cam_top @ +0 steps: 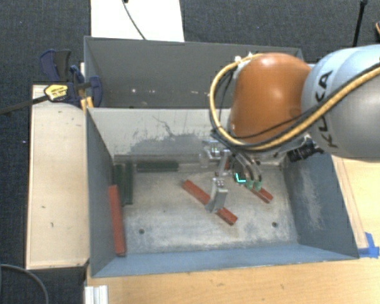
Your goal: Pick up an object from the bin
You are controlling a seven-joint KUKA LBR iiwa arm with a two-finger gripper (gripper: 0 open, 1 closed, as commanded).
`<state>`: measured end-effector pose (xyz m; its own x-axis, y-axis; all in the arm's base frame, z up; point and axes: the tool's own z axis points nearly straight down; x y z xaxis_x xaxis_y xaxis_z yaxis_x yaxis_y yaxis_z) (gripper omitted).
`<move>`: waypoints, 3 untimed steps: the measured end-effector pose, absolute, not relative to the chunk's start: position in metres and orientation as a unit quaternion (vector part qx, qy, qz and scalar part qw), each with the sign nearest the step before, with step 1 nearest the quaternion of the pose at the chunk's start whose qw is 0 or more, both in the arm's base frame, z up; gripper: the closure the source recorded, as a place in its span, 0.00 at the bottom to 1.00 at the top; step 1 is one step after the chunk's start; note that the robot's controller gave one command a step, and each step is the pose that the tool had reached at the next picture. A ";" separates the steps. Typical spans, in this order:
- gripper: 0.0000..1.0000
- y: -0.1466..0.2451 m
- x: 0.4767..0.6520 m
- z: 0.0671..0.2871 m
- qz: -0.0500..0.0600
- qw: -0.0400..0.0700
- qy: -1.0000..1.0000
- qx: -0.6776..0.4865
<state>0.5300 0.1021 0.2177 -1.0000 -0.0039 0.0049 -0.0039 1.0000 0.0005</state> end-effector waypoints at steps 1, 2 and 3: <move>0.00 0.042 0.540 0.131 0.001 0.002 -0.998 -0.057; 0.00 0.049 0.543 0.069 0.000 0.001 -0.987 -0.160; 1.00 0.049 0.544 0.070 -0.001 0.000 -0.987 -0.161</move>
Offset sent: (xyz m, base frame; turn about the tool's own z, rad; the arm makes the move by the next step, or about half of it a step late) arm 0.0112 -0.0569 -0.0834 0.1098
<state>0.5443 0.0492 0.0705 -0.9481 0.3180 -0.0005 0.3180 0.9481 0.0013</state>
